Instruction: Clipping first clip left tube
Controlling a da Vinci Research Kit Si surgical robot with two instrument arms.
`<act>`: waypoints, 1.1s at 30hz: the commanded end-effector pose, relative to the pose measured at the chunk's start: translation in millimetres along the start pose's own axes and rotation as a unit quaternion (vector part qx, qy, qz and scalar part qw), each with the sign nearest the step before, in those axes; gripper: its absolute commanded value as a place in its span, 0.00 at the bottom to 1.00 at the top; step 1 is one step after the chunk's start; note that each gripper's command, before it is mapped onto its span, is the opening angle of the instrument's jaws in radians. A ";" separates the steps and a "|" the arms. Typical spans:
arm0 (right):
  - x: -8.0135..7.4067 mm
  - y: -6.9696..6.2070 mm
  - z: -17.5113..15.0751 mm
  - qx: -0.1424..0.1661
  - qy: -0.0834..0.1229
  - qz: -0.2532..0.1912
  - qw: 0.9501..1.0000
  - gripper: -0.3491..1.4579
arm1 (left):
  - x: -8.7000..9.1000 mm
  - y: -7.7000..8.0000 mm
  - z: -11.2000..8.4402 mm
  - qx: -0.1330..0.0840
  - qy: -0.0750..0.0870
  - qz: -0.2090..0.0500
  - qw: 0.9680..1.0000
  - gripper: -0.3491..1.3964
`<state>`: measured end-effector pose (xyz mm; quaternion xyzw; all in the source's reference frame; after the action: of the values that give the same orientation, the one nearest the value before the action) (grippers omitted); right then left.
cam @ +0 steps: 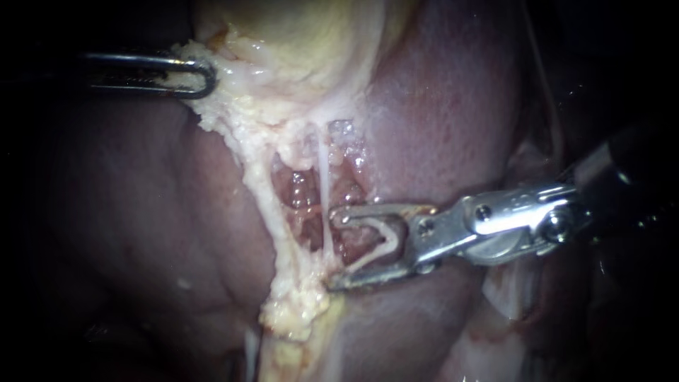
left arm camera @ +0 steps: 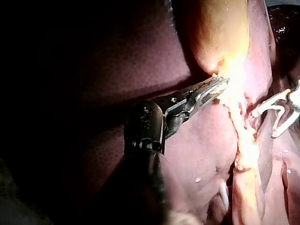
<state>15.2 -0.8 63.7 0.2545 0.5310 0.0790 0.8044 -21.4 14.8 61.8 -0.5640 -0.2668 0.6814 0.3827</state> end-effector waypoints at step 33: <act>-0.9 2.9 2.9 0.018 0.030 0.026 0.999 0.46 | 0.0 0.2 0.2 0.001 0.000 0.000 1.000 0.00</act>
<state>17.6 0.5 66.9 0.2798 0.5492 0.0990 0.7812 -21.6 14.7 61.7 -0.5637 -0.2661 0.6816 0.3833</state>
